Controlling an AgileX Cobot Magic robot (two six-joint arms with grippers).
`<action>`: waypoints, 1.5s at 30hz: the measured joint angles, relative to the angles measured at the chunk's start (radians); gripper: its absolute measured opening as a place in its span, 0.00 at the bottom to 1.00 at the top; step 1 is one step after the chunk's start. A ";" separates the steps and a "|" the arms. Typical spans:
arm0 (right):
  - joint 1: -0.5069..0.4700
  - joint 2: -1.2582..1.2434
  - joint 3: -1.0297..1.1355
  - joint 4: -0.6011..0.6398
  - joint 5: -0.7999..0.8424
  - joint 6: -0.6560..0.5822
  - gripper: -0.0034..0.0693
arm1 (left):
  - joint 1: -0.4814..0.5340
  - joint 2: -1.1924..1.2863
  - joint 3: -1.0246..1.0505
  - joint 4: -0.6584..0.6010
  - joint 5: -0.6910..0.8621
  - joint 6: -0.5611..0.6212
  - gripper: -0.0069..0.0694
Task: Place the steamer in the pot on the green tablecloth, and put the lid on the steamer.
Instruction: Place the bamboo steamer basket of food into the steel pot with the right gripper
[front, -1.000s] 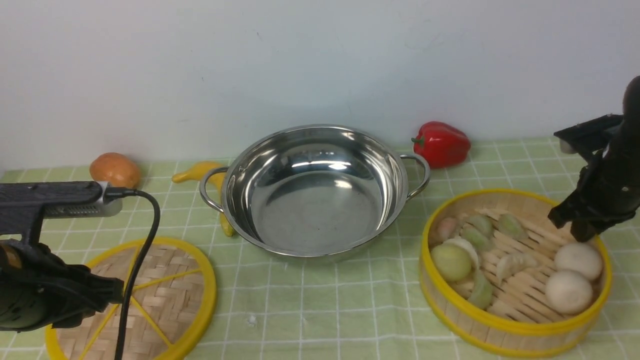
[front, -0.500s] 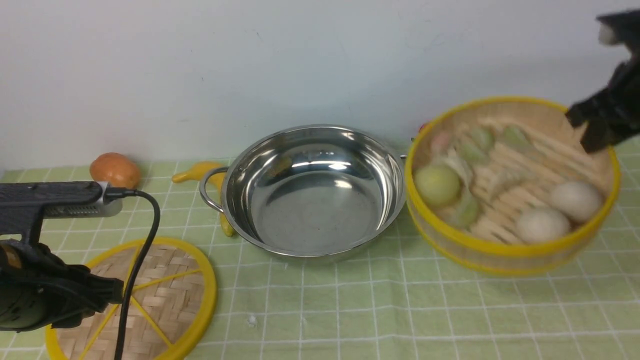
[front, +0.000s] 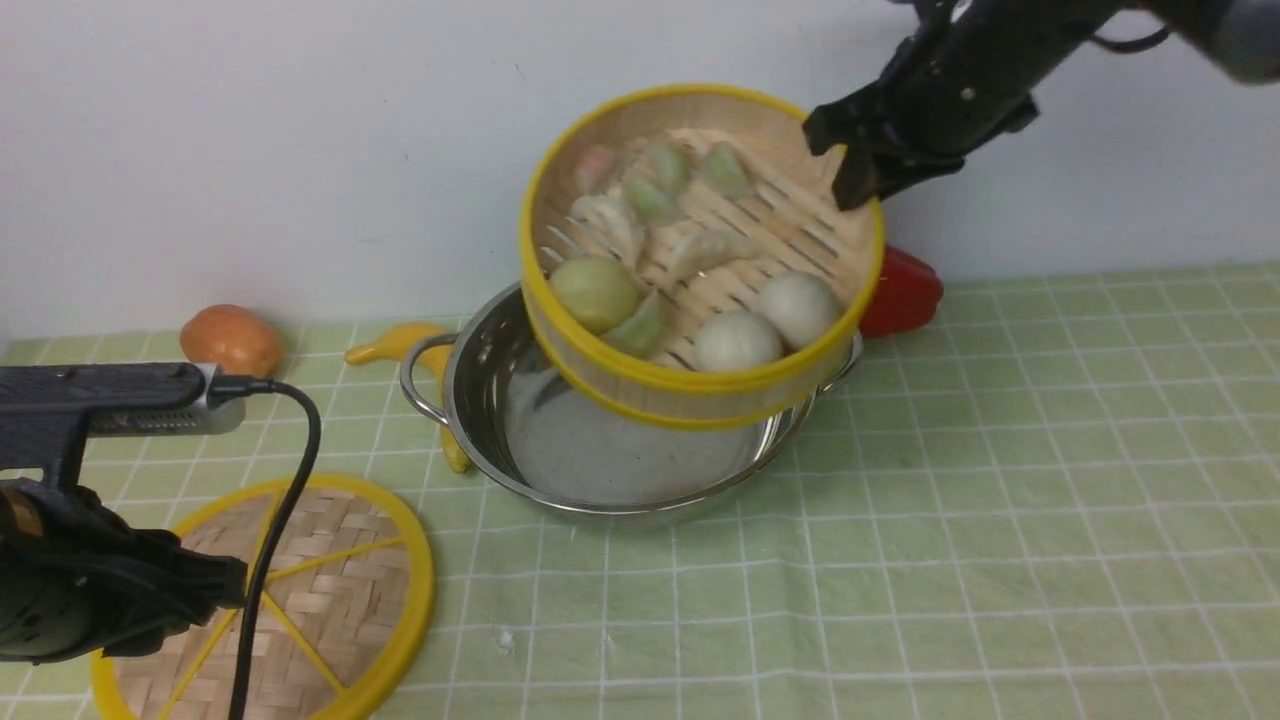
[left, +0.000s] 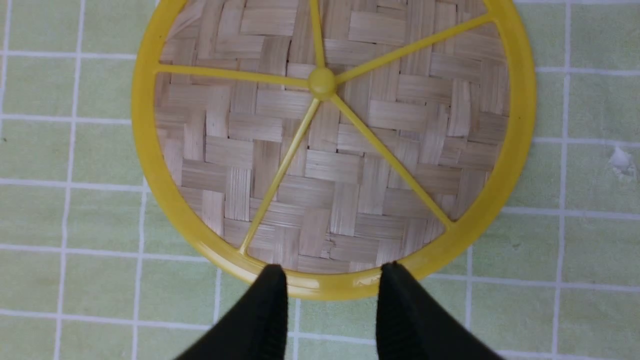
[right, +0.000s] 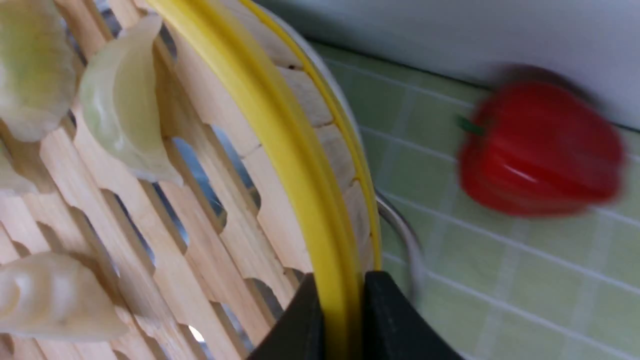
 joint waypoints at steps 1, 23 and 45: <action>0.004 0.034 -0.036 0.019 0.000 0.005 0.18 | 0.000 0.000 0.000 0.000 0.000 0.000 0.41; 0.049 0.339 -0.190 -0.005 -0.009 0.042 0.18 | 0.000 0.000 0.000 0.000 0.000 0.002 0.41; 0.067 0.313 -0.204 -0.016 -0.022 0.056 0.60 | 0.000 0.011 -0.002 0.000 -0.104 0.002 0.41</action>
